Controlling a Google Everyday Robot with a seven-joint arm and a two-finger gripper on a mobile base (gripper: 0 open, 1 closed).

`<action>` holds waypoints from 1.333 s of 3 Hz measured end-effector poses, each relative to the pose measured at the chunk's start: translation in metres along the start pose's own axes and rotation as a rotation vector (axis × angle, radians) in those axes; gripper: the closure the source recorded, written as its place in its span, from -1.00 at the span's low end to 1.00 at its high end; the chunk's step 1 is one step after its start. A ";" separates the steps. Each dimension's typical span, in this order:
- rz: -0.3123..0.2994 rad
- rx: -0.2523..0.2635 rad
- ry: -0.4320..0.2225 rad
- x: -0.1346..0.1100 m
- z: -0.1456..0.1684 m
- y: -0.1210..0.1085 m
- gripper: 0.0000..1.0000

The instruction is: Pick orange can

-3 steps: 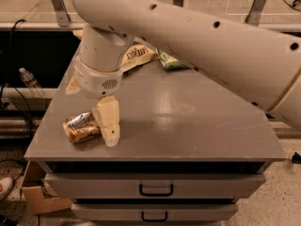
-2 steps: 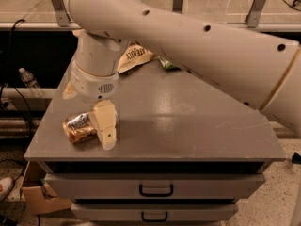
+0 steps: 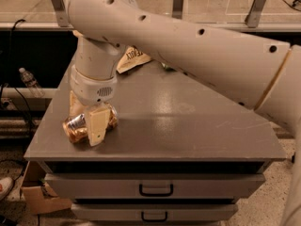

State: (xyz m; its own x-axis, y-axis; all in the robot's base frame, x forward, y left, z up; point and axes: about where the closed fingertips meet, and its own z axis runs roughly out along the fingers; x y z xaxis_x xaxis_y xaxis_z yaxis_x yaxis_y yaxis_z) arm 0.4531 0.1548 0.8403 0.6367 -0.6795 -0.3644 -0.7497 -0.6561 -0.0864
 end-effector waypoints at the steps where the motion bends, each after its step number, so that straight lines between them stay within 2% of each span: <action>1: 0.010 -0.001 -0.002 0.004 -0.001 0.002 0.26; 2: 0.040 0.052 -0.017 0.019 -0.023 0.004 0.73; 3: 0.063 0.162 -0.064 0.043 -0.066 0.004 1.00; 4: 0.068 0.233 -0.120 0.061 -0.093 0.003 1.00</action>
Offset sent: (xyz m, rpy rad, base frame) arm 0.0337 -0.0542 0.0370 0.0969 -0.0302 -0.1264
